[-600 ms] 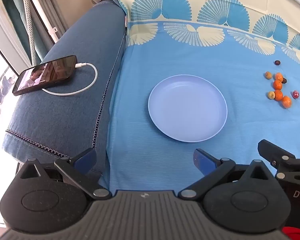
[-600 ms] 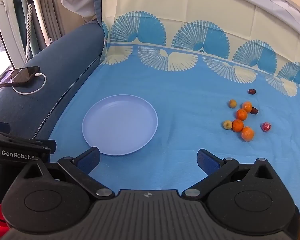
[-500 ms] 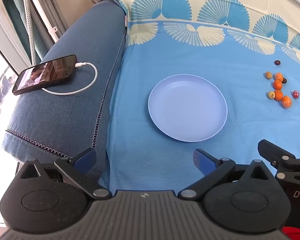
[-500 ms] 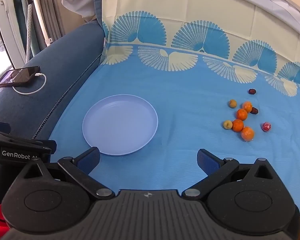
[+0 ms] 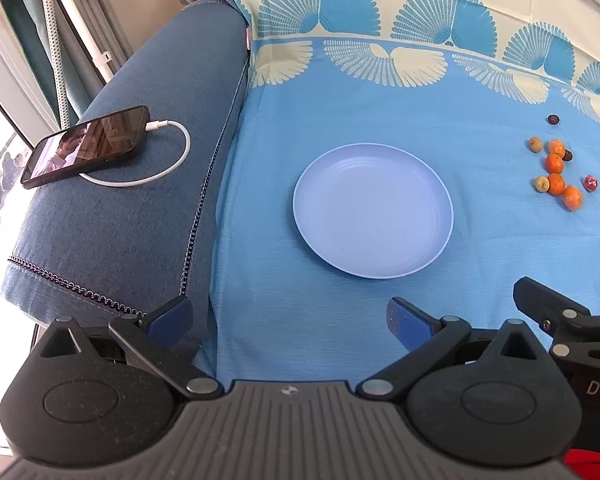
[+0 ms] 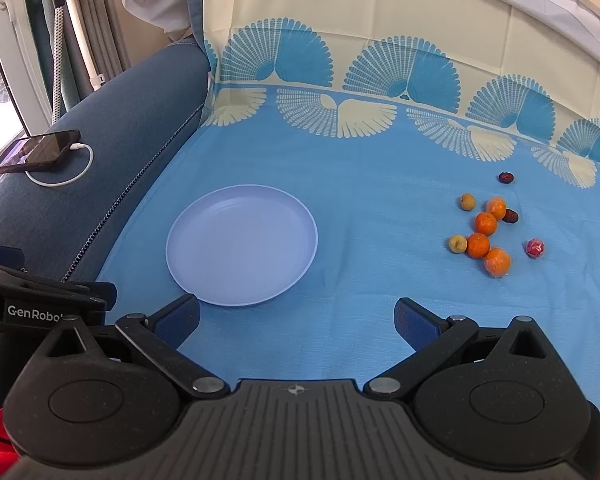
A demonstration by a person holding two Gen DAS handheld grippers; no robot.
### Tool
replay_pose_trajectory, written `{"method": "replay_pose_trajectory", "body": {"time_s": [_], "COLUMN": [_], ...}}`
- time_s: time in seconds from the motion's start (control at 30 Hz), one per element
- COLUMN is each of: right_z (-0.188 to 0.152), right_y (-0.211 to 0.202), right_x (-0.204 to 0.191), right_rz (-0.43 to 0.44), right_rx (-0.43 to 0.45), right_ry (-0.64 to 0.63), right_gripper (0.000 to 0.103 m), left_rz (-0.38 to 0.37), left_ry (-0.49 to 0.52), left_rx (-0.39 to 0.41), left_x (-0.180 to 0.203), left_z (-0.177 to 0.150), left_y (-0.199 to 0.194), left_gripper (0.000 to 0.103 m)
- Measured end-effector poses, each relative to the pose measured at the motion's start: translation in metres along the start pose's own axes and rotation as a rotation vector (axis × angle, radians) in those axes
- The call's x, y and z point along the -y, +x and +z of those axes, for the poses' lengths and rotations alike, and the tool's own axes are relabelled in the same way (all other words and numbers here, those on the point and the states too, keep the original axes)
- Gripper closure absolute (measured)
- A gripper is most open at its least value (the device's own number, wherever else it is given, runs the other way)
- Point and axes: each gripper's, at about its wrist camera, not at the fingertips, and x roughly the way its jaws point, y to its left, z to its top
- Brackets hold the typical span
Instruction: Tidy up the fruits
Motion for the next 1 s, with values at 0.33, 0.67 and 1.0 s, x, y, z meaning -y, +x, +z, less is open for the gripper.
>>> {"method": "replay_pose_trajectory", "body": {"time_s": [0.33,0.67,1.0], "right_z": [0.0004,0.0000,-0.0020], "right_y": [0.0001,0.0009,0.0043], "right_x": [-0.0013,-0.0007,0.0003], "right_rz": [0.003,0.014,0.009], "right_rx": [-0.007,0.003,-0.001], "right_ry": [0.009,0.016,0.010], "right_gripper": [0.000,0.000,0.000], "left_rz": [0.001,0.003,0.009], "left_ry": [0.001,0.004,0.008], "left_rx": [-0.001,0.001,-0.003], "left_x": [0.0012,0.0026,0.0033], "left_z": [-0.0003,-0.0017,-0.0012], "left_y": [0.0000,0.0008,0.0031], "left_gripper": [0.000,0.000,0.000]}}
